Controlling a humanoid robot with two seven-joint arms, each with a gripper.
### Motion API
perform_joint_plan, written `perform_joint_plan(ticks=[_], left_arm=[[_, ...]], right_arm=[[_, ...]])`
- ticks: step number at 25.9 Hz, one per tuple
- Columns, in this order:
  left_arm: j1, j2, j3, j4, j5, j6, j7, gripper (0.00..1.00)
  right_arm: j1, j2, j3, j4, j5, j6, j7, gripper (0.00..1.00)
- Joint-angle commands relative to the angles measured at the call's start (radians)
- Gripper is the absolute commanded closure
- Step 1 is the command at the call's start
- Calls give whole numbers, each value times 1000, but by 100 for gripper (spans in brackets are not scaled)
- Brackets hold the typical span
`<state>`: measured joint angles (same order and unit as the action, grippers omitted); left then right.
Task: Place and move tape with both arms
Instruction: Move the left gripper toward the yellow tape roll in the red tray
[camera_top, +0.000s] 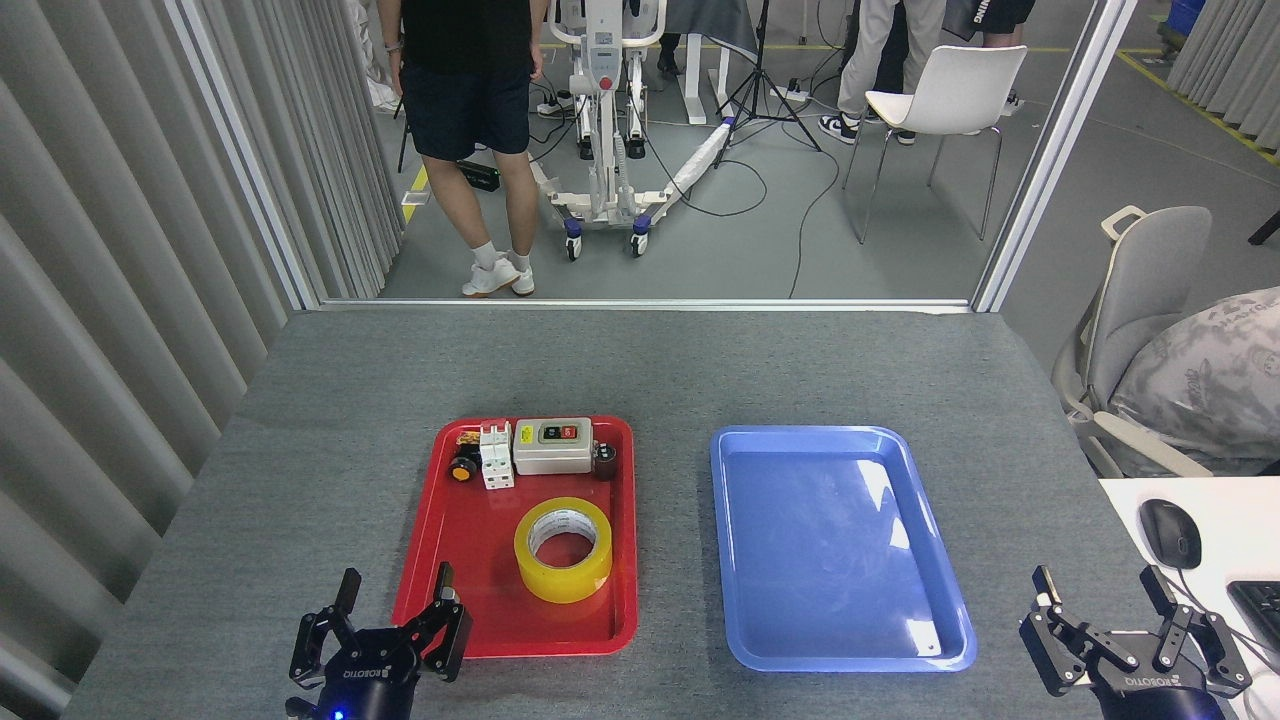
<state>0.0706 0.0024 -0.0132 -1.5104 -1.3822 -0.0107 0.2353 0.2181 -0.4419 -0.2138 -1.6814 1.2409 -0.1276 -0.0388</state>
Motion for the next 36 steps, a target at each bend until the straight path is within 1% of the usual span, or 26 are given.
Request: perform_joint_plan(ticks=[1,2,8,13,16,21,25,28,31,34,36], left_arm=[[0,1,-1,3,-3,0,6,0],[0,1,-2,1,-3,-2,7,0],[-6,-1,-2,-1,-1,0,7,0],[-14,-1,-11,4,-1,-2,7,0],[-40,-10,-11,15,3,0,7,0],[-103,-19,-13,75,-3,14,12,1],[-164,-58,-16,122,-6,15,12,1],[-193,-61,-39,157,-9,15,12,1],[-253,-58,-47,237,-12,18,13,0],[-319,-58,-50,309,-14,58,15,0],[-361,-58,-73,355,-14,92,30,0]], right_arm=[[3,-64,48,-4,-73,22,-6,0],[3,-74,62,-4,-84,32,-6,0],[-8,-90,103,-3,-87,66,-21,0],[-8,-86,146,-8,-87,78,-75,0],[-8,-75,148,-6,-87,78,-78,0],[-8,-80,148,-6,-87,101,-78,0],[-9,-80,152,-6,-86,144,-78,0],[-11,-77,162,-4,-86,146,-78,0],[-9,-75,162,-1,-86,146,-79,0],[-2,-75,163,-1,-86,146,-81,0],[6,-77,163,-1,-86,146,-81,0]])
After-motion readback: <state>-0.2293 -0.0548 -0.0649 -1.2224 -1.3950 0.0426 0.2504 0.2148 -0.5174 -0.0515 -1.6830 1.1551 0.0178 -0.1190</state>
